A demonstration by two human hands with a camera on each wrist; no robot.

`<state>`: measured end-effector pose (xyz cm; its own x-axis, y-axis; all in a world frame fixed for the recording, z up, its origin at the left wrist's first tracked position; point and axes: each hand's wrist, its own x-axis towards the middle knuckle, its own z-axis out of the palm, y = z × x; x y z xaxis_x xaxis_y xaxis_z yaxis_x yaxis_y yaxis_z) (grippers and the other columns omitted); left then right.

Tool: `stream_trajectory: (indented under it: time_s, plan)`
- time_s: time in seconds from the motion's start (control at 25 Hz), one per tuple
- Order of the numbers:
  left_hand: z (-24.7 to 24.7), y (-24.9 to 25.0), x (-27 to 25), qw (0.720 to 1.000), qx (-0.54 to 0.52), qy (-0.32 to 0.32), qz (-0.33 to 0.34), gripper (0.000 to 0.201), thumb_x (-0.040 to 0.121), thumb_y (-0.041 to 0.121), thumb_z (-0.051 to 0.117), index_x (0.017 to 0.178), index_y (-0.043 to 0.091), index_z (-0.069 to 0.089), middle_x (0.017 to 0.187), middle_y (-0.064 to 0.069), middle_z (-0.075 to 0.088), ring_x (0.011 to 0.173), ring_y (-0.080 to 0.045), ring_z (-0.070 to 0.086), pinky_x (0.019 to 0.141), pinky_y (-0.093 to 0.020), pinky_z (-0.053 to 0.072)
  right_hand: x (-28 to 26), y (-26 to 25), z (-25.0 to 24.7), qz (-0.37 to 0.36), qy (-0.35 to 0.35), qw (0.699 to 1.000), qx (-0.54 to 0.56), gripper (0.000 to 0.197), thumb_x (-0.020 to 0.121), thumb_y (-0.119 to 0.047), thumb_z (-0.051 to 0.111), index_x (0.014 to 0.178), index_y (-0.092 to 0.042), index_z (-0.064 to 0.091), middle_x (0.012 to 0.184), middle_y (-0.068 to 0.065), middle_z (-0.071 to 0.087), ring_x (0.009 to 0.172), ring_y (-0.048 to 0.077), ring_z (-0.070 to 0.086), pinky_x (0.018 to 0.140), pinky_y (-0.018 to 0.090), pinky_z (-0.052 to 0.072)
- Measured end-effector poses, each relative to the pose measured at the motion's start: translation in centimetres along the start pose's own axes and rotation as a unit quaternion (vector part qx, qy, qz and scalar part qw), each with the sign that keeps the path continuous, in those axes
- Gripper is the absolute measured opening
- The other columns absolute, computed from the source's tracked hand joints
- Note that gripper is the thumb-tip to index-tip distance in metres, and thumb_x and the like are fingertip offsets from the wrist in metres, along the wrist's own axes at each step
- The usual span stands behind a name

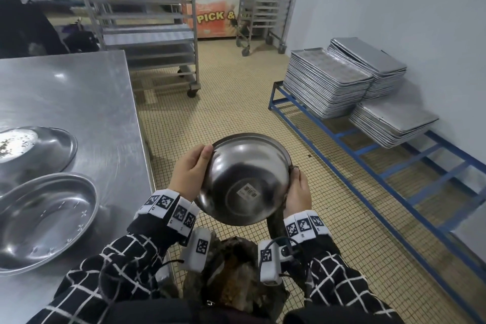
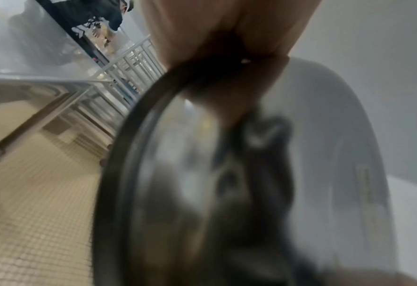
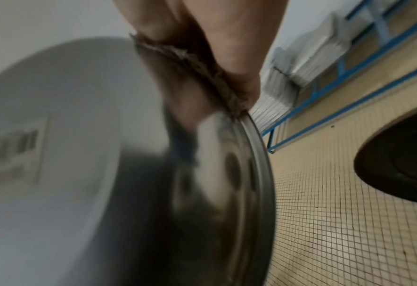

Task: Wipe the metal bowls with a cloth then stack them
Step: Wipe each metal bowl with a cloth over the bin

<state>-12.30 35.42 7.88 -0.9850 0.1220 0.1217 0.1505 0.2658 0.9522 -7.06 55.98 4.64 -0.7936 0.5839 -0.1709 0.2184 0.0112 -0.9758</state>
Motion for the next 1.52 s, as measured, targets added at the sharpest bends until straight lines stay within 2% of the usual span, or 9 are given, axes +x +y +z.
stream_trajectory:
  time_s: [0.24, 0.4, 0.64, 0.8, 0.84, 1.04, 1.2, 1.4, 1.52]
  plan:
    - [0.5, -0.4, -0.5, 0.994, 0.044, -0.098, -0.001, 0.021, 0.095, 0.036, 0.049, 0.113, 0.026, 0.052, 0.101, 0.01, 0.061, 0.094, -0.008, 0.059, 0.08, -0.029, 0.05, 0.9, -2.1, -1.4, -0.154, -0.074, 0.971, -0.167, 0.026, 0.101, -0.034, 0.035, 0.094, -0.015, 0.051, 0.081, -0.004, 0.056, 0.073, 0.01, 0.054, 0.059, 0.018, 0.037]
    - [1.2, 0.5, -0.6, 0.987, 0.123, -0.103, 0.032, 0.014, 0.095, 0.038, 0.049, 0.089, 0.031, 0.06, 0.083, 0.01, 0.062, 0.079, -0.007, 0.057, 0.069, -0.02, 0.042, 1.5, -3.4, -0.4, -0.298, -0.129, 0.89, -0.322, 0.017, 0.1, -0.028, 0.04, 0.089, -0.016, 0.046, 0.078, -0.009, 0.048, 0.071, 0.004, 0.046, 0.062, 0.012, 0.032]
    - [1.5, 1.1, -0.8, 0.994, 0.108, -0.016, 0.017, 0.027, 0.099, 0.028, 0.045, 0.077, 0.02, 0.058, 0.07, 0.001, 0.059, 0.066, -0.014, 0.051, 0.063, -0.026, 0.039, -1.0, -3.6, 1.7, -0.355, -0.011, 0.912, -0.204, 0.027, 0.099, -0.017, 0.044, 0.12, -0.004, 0.053, 0.115, 0.004, 0.052, 0.107, 0.017, 0.05, 0.088, 0.032, 0.048]
    - [1.7, 1.7, -0.6, 0.998, 0.052, 0.012, 0.015, 0.028, 0.1, 0.024, 0.043, 0.087, 0.009, 0.063, 0.076, -0.01, 0.065, 0.068, -0.022, 0.057, 0.068, -0.034, 0.046, -3.9, -2.1, 3.9, -0.487, -0.036, 0.795, -0.361, 0.043, 0.098, -0.034, 0.034, 0.13, -0.013, 0.052, 0.136, 0.003, 0.047, 0.133, 0.022, 0.035, 0.113, 0.041, 0.025]
    - [1.6, 1.9, -0.6, 0.998, 0.05, 0.009, 0.022, 0.029, 0.1, 0.026, 0.042, 0.085, 0.011, 0.062, 0.074, -0.009, 0.065, 0.067, -0.023, 0.057, 0.068, -0.035, 0.047, -3.8, -1.8, 4.0, -0.482, -0.03, 0.797, -0.362, 0.045, 0.099, -0.037, 0.03, 0.133, -0.014, 0.05, 0.138, 0.002, 0.046, 0.135, 0.023, 0.033, 0.114, 0.039, 0.024]
    - [1.2, 1.9, -0.7, 0.996, 0.088, 0.027, 0.009, 0.035, 0.101, 0.031, 0.038, 0.079, 0.013, 0.057, 0.073, -0.011, 0.061, 0.069, -0.025, 0.053, 0.069, -0.037, 0.043, -0.9, -1.9, 2.1, -0.182, -0.03, 0.966, -0.183, 0.043, 0.101, -0.038, 0.026, 0.127, -0.014, 0.051, 0.119, 0.001, 0.052, 0.115, 0.017, 0.051, 0.092, 0.029, 0.047]
    - [1.2, 1.5, -0.3, 0.995, 0.102, 0.022, 0.007, 0.035, 0.101, 0.033, 0.038, 0.072, 0.019, 0.052, 0.067, -0.003, 0.057, 0.063, -0.016, 0.049, 0.062, -0.029, 0.04, -3.2, -1.8, 2.4, -0.296, -0.062, 0.936, -0.183, 0.039, 0.1, -0.033, 0.034, 0.138, -0.021, 0.038, 0.131, -0.001, 0.051, 0.114, 0.011, 0.053, 0.09, 0.033, 0.053]
    - [1.7, 2.2, -0.3, 0.991, 0.114, 0.022, 0.061, 0.035, 0.099, 0.03, 0.042, 0.068, 0.02, 0.053, 0.059, 0.003, 0.054, 0.055, -0.013, 0.047, 0.056, -0.028, 0.039, -3.9, -2.1, 5.0, -0.454, -0.005, 0.826, -0.334, 0.05, 0.1, -0.037, 0.024, 0.141, -0.015, 0.042, 0.15, 0.002, 0.037, 0.144, 0.017, 0.02, 0.117, 0.044, 0.019]
    - [1.3, 2.1, -0.4, 0.995, 0.081, 0.033, 0.053, 0.037, 0.099, 0.031, 0.042, 0.067, 0.017, 0.053, 0.058, 0.002, 0.051, 0.055, -0.014, 0.044, 0.059, -0.032, 0.039, -2.3, -2.2, 4.4, -0.332, 0.014, 0.906, -0.262, 0.053, 0.099, -0.043, 0.019, 0.145, -0.02, 0.035, 0.151, -0.002, 0.034, 0.142, 0.018, 0.023, 0.115, 0.042, 0.023]
